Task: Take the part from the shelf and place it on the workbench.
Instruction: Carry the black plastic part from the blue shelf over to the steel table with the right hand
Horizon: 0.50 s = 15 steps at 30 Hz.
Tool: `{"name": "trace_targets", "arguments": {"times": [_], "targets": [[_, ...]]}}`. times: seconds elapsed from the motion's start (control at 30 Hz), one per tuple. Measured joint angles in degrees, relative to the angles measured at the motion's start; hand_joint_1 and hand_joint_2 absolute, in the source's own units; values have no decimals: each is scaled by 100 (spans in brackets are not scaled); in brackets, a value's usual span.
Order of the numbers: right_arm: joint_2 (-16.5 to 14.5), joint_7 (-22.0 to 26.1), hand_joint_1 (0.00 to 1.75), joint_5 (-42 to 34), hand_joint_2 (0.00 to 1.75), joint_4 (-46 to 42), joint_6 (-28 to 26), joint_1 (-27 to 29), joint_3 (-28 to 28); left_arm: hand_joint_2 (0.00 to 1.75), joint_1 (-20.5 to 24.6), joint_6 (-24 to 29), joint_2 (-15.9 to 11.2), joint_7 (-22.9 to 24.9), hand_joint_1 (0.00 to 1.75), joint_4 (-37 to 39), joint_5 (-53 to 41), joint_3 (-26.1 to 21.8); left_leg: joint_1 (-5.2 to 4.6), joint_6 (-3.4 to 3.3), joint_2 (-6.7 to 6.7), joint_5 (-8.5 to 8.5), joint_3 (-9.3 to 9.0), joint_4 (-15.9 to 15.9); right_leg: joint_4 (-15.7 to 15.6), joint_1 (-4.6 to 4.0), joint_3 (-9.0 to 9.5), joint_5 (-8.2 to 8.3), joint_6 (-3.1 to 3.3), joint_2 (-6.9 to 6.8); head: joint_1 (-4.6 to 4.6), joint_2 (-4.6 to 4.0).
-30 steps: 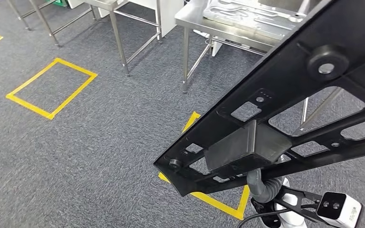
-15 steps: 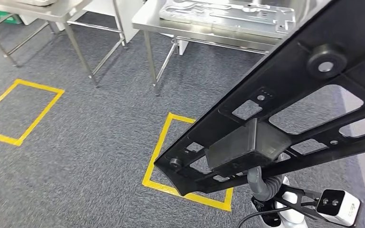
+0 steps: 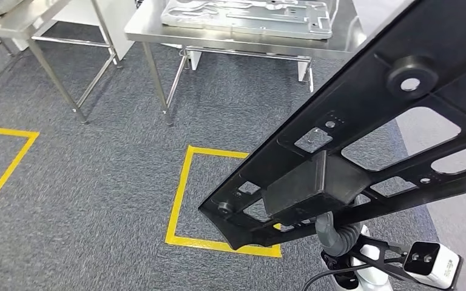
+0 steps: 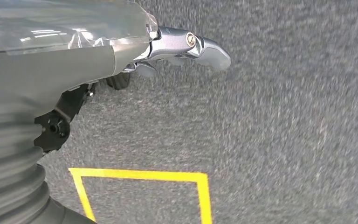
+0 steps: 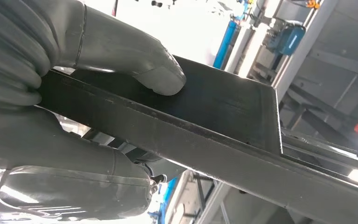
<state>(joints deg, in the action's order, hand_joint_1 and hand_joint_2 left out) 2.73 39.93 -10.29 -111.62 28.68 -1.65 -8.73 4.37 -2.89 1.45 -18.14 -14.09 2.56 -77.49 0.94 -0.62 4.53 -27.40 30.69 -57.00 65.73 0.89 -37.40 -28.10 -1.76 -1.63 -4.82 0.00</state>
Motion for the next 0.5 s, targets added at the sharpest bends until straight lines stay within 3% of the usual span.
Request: {"name": "trace_targets", "arguments": {"times": [0.07,0.1,0.17,0.2,0.27,0.3,0.37,0.4,0.43,0.5], "targets": [[0,1,175,-20,175,2,5,-32,-3,175,3,0,5,-1,0,4,0,-17,-30,61,103,-50,-49,-13,-626,-41,323,204,66,-203,-1,0],[0,1,175,-33,175,4,9,-47,-3,175,6,0,6,-2,0,4,-1,-26,-46,95,157,-70,-69,-15,-748,-64,378,216,103,-240,-1,0],[2,1,175,-51,175,10,10,-60,-2,175,18,-3,6,-4,0,4,-2,-39,-57,158,256,-96,-97,-6,-754,-75,367,219,172,-114,-1,0],[4,1,175,-51,175,12,3,-64,-1,175,26,-10,7,-4,0,4,-2,-46,-47,190,221,-133,-104,-32,-770,-63,372,226,204,-59,-1,0],[8,1,175,-27,175,13,-30,-85,3,175,26,-36,7,-4,0,6,-3,-64,-17,238,-49,-366,33,-379,-805,-29,394,241,275,31,-1,0],[10,1,175,-8,175,13,-53,-93,5,175,16,-54,4,-4,0,7,-3,-74,-2,253,-229,-552,196,-734,-810,-27,399,238,297,68,-1,0],[11,0,175,31,175,12,-86,-92,17,175,-11,-89,-7,1,0,7,-3,-90,0,269,-386,-859,601,-1525,-807,-35,403,229,323,155,-1,0],[11,0,175,47,175,9,-98,-81,26,175,-22,-104,-11,5,0,7,-2,-96,0,270,-402,-874,727,-1730,-805,-41,411,223,327,198,-1,0],[11,0,175,61,175,1,-109,-65,35,175,-30,-115,-14,11,0,7,-2,-102,0,263,-404,-769,753,-1712,-802,-45,424,217,326,239,-1,0],[11,0,175,84,175,-30,-150,-40,47,175,-33,-131,-22,19,0,7,-1,-108,0,229,-410,-305,506,-1051,-793,-49,464,193,309,305,-1,0]]}}
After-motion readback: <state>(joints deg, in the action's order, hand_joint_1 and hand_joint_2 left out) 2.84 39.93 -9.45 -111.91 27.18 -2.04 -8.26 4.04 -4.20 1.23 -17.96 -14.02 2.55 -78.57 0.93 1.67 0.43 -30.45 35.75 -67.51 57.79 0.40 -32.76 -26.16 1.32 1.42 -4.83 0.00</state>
